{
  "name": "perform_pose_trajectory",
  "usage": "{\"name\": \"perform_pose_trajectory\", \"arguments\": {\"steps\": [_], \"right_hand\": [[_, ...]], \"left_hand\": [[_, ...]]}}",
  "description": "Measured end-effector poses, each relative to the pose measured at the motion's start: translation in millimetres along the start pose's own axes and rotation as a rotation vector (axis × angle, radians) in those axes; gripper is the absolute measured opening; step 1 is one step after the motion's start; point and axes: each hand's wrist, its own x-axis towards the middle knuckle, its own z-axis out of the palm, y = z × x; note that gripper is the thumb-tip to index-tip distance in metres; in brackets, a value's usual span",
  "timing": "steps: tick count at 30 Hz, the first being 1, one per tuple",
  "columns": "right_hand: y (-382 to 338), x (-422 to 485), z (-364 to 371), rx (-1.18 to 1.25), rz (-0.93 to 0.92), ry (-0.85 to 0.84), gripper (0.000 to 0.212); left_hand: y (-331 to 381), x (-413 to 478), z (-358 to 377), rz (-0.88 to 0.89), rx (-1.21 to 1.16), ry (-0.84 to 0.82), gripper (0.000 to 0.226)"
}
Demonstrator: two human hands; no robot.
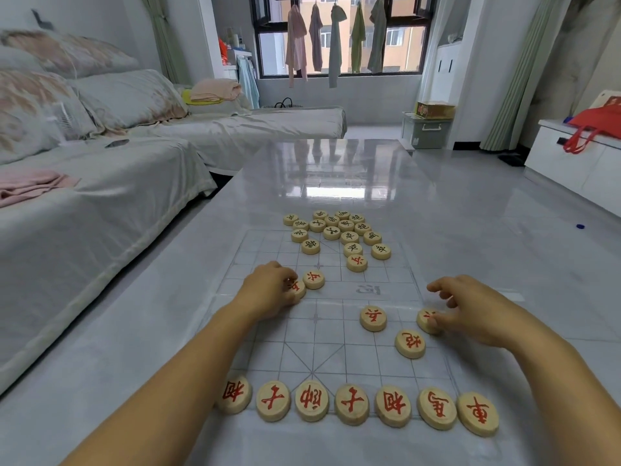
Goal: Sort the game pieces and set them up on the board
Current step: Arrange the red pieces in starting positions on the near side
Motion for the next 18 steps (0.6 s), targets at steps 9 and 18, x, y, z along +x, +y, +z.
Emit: {"name": "perform_pose_trajectory", "arguments": {"steps": [9, 18], "right_hand": [[-24, -3, 8, -0.081, -0.093, 0.048, 0.049], [-72, 1, 27, -0.073, -0.285, 0.137, 0.037]], "left_hand": [[-19, -46, -6, -0.026, 0.0, -0.042, 0.044], [-29, -59, -4, -0.004, -0.079, -0.021, 0.049]]}}
